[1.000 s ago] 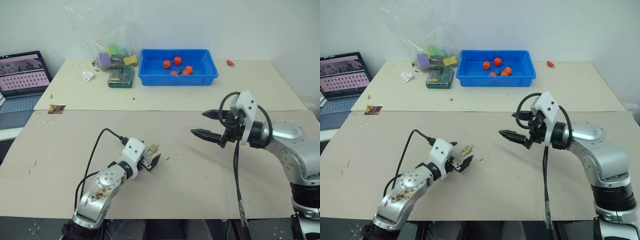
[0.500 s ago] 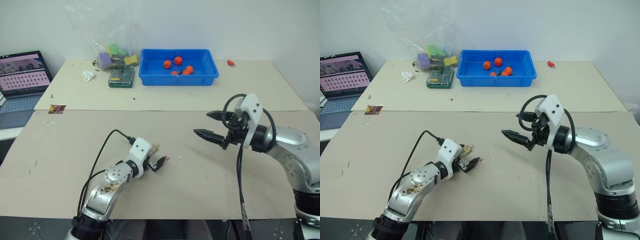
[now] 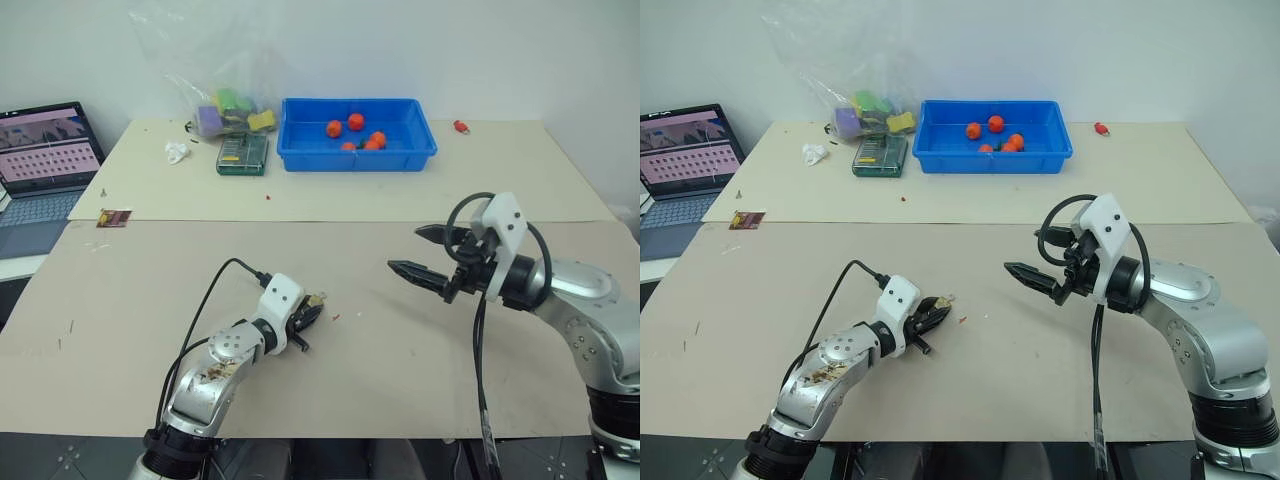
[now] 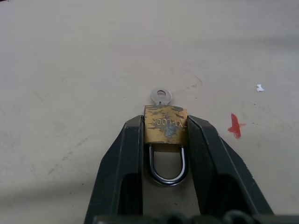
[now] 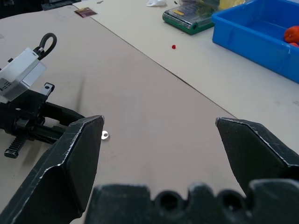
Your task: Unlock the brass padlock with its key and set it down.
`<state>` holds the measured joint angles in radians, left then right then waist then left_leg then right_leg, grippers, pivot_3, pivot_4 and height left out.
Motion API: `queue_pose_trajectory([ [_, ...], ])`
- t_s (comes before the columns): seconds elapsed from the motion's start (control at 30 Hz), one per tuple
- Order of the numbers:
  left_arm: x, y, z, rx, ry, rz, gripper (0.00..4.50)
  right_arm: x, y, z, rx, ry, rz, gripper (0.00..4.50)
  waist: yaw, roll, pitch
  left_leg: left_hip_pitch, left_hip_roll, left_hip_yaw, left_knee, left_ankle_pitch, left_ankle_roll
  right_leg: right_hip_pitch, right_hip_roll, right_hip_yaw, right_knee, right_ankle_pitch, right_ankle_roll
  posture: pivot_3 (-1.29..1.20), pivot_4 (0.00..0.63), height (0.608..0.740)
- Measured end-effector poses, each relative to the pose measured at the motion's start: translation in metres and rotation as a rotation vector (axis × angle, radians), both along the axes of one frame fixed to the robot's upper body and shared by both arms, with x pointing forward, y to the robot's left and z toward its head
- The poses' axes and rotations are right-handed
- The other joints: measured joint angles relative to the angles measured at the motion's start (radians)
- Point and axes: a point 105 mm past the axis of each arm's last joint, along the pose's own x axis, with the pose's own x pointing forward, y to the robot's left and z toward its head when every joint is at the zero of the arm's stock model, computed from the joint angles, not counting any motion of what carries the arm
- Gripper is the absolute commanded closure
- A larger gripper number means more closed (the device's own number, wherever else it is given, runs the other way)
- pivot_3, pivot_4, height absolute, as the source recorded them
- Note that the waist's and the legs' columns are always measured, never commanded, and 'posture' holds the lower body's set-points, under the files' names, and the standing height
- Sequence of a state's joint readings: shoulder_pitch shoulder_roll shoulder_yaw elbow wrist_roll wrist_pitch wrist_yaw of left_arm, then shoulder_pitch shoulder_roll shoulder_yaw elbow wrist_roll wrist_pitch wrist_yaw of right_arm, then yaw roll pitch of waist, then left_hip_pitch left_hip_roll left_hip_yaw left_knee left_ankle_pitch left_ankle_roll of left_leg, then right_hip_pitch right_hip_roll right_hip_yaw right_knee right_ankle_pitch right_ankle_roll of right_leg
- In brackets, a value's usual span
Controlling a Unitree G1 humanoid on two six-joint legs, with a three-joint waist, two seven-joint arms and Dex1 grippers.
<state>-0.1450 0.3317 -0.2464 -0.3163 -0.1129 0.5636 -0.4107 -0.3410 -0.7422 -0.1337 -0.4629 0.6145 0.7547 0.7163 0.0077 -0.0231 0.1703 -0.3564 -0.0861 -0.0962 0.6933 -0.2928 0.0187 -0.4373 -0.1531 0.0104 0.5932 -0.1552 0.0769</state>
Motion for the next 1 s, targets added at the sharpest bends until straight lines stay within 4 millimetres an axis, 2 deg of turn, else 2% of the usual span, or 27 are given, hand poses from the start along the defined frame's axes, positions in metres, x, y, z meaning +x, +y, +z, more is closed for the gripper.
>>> queue_pose_trajectory([
  [0.03, 0.002, 0.006, 0.002, 0.038, -0.043, 0.004, 3.64, 0.000, 0.000, 0.000, 0.002, 0.002, 0.004, 0.00, 0.000, 0.000, 0.000, 0.000, 0.000, 0.000, 0.000, 0.000, 0.000, 0.000, 0.000, 0.000, 0.000, 0.000, 0.000, 0.00, 0.150, 0.740],
  [0.1, 0.008, 0.021, 0.017, 0.188, -0.238, -0.004, 3.64, 0.000, 0.003, 0.000, 0.019, 0.033, 0.027, 0.00, -0.001, -0.001, 0.000, 0.000, 0.000, 0.000, -0.001, 0.000, 0.000, -0.001, 0.000, 0.000, -0.001, 0.002, -0.003, 0.00, 0.150, 0.740],
  [0.17, 0.010, 0.034, 0.043, 0.385, -0.510, -0.055, 3.64, 0.002, 0.002, -0.002, 0.017, 0.070, 0.046, 0.00, 0.002, -0.001, 0.001, 0.000, 0.001, 0.001, -0.001, 0.000, 0.000, -0.001, 0.000, 0.000, -0.001, 0.002, -0.003, 0.00, 0.150, 0.740],
  [0.23, 0.005, 0.038, 0.064, 0.567, -0.765, -0.145, 3.64, 0.004, 0.001, -0.008, 0.011, 0.108, 0.055, 0.00, 0.004, -0.001, 0.000, 0.000, 0.001, 0.001, -0.002, 0.000, 0.000, 0.000, 0.000, 0.001, -0.003, 0.002, -0.003, 0.00, 0.150, 0.740],
  [0.33, -0.014, 0.030, 0.070, 0.639, -0.978, -0.256, 3.64, 0.006, 0.006, -0.012, 0.048, 0.164, 0.088, 0.00, 0.004, 0.000, 0.001, -0.001, 0.000, 0.001, -0.003, -0.001, 0.001, -0.001, 0.000, 0.001, -0.006, 0.003, -0.003, 0.00, 0.150, 0.740],
  [0.4, -0.030, 0.025, 0.065, 0.653, -1.055, -0.336, 3.64, 0.002, 0.012, -0.013, 0.081, 0.198, 0.132, 0.00, 0.004, 0.000, 0.000, -0.002, 0.000, 0.001, -0.003, -0.003, 0.001, -0.003, 0.000, 0.001, -0.006, 0.003, -0.003, 0.00, 0.150, 0.740],
  [0.53, -0.048, 0.024, 0.060, 0.669, -1.154, -0.398, 3.64, -0.008, 0.025, -0.016, 0.149, 0.265, 0.236, 0.00, 0.004, 0.000, 0.001, -0.004, 0.000, 0.001, -0.003, -0.004, 0.002, -0.004, 0.000, 0.001, -0.007, 0.003, -0.003, 0.00, 0.150, 0.740],
  [0.8, -0.057, 0.016, 0.062, 0.629, -1.238, -0.382, 3.64, -0.033, 0.049, -0.015, 0.227, 0.356, 0.424, 0.00, 0.004, 0.000, 0.001, -0.002, 0.001, 0.002, -0.002, -0.004, 0.002, -0.002, 0.000, 0.000, -0.005, 0.003, -0.002, 0.00, 0.150, 0.740],
  [0.83, -0.058, 0.015, 0.062, 0.622, -1.245, -0.383, 3.64, -0.037, 0.053, -0.016, 0.232, 0.369, 0.445, 0.51, 0.003, 0.000, 0.001, -0.002, 0.001, 0.002, -0.002, -0.004, 0.002, -0.002, 0.000, 0.000, -0.004, 0.003, -0.002, 0.00, 0.150, 0.740],
  [0.9, -0.058, 0.013, 0.063, 0.610, -1.252, -0.378, 3.64, -0.040, 0.058, -0.019, 0.227, 0.380, 0.465, 1.04, 0.002, 0.000, 0.001, -0.001, 0.001, 0.002, -0.002, -0.004, 0.002, -0.002, 0.000, 0.001, -0.004, 0.003, -0.002, 0.00, 0.150, 0.740],
  [0.97, -0.057, 0.010, 0.064, 0.596, -1.265, -0.371, 3.64, -0.042, 0.064, -0.020, 0.230, 0.382, 0.475, 1.76, 0.003, 0.000, 0.001, -0.001, 0.001, 0.002, -0.002, -0.004, 0.002, -0.002, 0.000, 0.001, -0.004, 0.003, -0.002, 0.00, 0.150, 0.740],
  [1.0, -0.056, 0.009, 0.065, 0.592, -1.273, -0.372, 3.64, -0.043, 0.066, -0.020, 0.229, 0.381, 0.480, 1.76, 0.003, 0.000, 0.001, -0.001, 0.001, 0.002, -0.002, -0.004, 0.002, -0.002, 0.000, 0.001, -0.004, 0.003, -0.002, 0.00, 0.150, 0.740],
])
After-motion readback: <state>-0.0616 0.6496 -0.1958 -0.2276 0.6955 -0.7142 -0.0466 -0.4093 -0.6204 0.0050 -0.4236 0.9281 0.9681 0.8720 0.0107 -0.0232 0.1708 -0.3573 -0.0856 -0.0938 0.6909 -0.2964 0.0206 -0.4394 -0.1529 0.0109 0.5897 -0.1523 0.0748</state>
